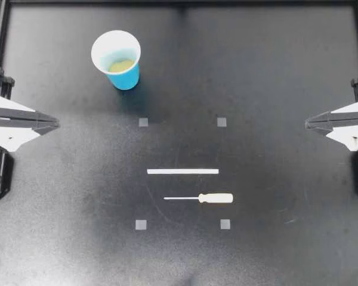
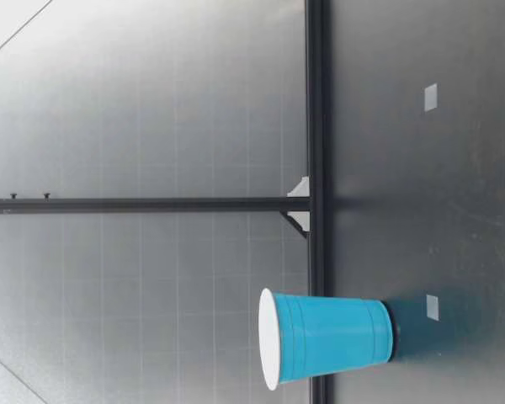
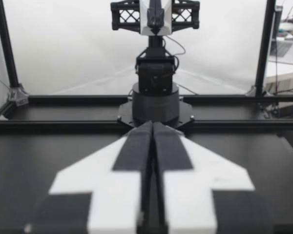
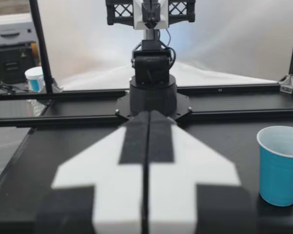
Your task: Pick up the screwdriver with the right arm, hand it over to the left arm then place it into the cup.
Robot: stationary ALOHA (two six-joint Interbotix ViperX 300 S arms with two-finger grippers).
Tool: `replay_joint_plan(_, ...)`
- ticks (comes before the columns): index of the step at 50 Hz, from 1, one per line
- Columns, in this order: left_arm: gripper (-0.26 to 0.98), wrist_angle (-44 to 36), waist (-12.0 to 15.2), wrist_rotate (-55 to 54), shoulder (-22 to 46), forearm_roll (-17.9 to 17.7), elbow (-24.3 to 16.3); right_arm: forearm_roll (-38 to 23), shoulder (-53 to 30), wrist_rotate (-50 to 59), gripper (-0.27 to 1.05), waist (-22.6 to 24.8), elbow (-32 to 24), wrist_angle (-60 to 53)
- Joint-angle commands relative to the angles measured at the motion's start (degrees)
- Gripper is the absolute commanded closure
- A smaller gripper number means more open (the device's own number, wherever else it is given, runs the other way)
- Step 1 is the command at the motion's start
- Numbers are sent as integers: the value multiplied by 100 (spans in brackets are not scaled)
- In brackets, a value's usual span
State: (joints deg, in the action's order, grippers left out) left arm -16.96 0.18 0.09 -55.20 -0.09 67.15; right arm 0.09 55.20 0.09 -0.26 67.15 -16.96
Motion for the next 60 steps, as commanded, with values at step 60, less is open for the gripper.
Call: replay_joint_plan(60,62,-501,105,9,44,-9,264,606,-5774,53,68,563,-3551,4359)
